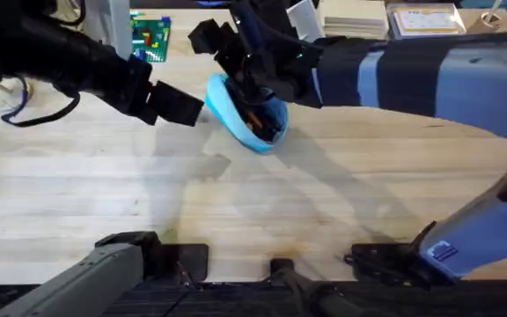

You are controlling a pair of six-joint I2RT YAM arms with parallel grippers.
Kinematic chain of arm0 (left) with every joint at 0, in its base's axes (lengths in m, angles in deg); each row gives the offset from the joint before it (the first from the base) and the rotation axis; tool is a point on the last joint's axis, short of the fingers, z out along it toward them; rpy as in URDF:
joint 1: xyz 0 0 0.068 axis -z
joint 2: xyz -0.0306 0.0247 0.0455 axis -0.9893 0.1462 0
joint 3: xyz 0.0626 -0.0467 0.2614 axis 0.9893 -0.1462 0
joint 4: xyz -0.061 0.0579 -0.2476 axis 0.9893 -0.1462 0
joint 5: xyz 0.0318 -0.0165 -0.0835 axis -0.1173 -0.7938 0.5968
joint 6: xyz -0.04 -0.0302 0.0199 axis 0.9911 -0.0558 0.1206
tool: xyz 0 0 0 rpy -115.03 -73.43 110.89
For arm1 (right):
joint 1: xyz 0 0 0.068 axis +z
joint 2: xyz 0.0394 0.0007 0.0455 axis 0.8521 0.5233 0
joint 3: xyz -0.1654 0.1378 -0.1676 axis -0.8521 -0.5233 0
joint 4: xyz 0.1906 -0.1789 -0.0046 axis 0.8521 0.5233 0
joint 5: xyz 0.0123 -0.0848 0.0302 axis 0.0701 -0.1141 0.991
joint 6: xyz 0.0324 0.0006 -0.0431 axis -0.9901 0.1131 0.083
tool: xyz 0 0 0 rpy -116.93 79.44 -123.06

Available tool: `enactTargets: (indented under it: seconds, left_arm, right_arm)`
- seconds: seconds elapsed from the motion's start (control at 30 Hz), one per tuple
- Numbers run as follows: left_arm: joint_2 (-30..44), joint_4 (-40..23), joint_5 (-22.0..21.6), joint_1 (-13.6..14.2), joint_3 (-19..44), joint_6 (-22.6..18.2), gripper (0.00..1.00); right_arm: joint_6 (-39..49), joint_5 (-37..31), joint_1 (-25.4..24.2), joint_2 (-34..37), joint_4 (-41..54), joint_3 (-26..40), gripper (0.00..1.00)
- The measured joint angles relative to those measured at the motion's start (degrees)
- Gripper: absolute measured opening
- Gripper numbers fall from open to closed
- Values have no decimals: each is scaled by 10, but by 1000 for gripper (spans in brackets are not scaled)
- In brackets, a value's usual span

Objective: Unzip the bag, pick up the pens from the table one at a time and place them inside, then zip the bag closed.

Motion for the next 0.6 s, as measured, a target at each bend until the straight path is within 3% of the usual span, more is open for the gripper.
enactTargets:
  seconds: [0.6]
  left_arm:
    - [0, 0, 0, 0, 0, 0, 996]
  right_arm:
    - [69, -1, 0, -39, -8, 0, 997]
